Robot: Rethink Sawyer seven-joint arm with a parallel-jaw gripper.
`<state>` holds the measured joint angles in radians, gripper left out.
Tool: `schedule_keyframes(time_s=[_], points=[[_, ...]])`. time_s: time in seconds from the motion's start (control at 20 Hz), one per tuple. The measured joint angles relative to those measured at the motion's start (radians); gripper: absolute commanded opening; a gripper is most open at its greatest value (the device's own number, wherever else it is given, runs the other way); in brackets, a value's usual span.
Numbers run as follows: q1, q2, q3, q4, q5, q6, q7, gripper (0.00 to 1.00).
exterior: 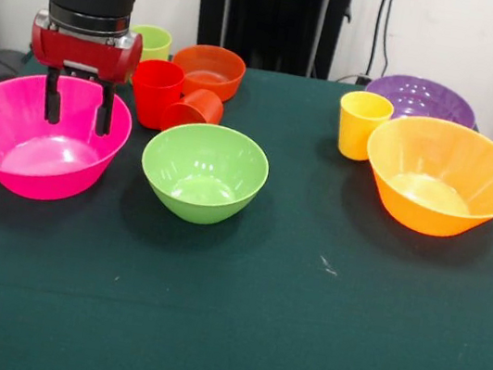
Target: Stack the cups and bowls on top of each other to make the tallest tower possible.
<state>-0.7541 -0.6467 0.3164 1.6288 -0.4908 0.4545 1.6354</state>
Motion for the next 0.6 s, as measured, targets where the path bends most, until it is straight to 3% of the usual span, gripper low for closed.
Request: schedule_keyframes(time_s=[0.6], points=[[0.013,0.0,0.0,0.01,0.014,0.0,0.0,1.0]])
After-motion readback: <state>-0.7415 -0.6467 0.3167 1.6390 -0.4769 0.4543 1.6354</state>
